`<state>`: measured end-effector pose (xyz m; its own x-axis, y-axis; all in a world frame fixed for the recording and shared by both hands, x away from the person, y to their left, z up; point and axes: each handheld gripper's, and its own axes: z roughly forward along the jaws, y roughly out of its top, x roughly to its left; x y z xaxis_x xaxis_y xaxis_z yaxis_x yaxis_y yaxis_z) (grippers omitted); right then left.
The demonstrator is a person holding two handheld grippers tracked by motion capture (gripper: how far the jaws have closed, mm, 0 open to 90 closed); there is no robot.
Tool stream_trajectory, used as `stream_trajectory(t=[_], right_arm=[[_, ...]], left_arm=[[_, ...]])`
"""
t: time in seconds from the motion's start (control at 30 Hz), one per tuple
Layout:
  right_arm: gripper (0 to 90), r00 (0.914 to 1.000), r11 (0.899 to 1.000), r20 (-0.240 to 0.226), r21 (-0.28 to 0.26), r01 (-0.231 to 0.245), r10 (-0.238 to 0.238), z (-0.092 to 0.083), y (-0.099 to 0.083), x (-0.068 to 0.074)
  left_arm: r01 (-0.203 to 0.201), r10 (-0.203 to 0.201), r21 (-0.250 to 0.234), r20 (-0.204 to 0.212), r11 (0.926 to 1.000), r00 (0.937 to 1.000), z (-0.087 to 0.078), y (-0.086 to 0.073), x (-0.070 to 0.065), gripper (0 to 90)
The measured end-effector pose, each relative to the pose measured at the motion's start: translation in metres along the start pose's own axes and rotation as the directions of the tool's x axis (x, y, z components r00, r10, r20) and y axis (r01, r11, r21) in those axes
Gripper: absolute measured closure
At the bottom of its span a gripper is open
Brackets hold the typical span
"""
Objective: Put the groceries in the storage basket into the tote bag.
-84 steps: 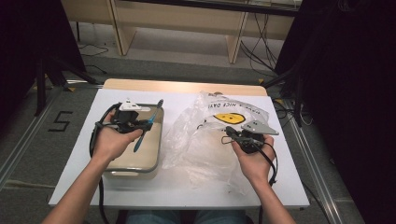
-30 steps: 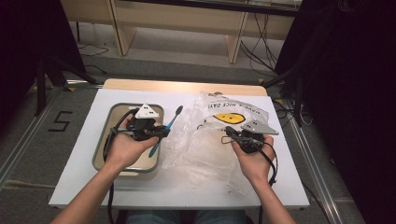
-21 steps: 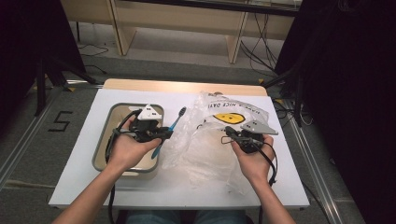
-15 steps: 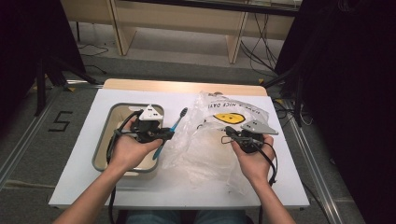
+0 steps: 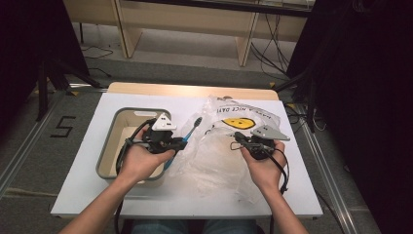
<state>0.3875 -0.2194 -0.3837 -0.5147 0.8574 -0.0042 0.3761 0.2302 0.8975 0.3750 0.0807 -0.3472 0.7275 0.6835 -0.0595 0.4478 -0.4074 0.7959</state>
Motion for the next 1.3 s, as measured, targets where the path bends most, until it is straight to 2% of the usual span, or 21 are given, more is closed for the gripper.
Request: stream_trajectory(t=[0.2,0.8,1.3], right_arm=[[90.0,1.0000,1.000,0.000,0.000,-0.001,0.001,0.000,0.000,-0.001],[90.0,1.0000,1.000,-0.003,-0.002,-0.002,0.002,0.001,0.001,0.000],[90.0,1.0000,1.000,-0.006,-0.004,0.000,0.000,0.001,0.002,0.002]], left_arm=[[0.008,-0.008,0.002,0.007,1.0000,0.9999,0.003,0.000,-0.005,78.4],[-0.019,0.019,0.011,0.029,0.9998,0.9994,0.012,0.000,-0.019,78.4],[-0.044,0.041,0.046,0.060,0.9980,0.9973,0.025,-0.003,-0.033,78.4]])
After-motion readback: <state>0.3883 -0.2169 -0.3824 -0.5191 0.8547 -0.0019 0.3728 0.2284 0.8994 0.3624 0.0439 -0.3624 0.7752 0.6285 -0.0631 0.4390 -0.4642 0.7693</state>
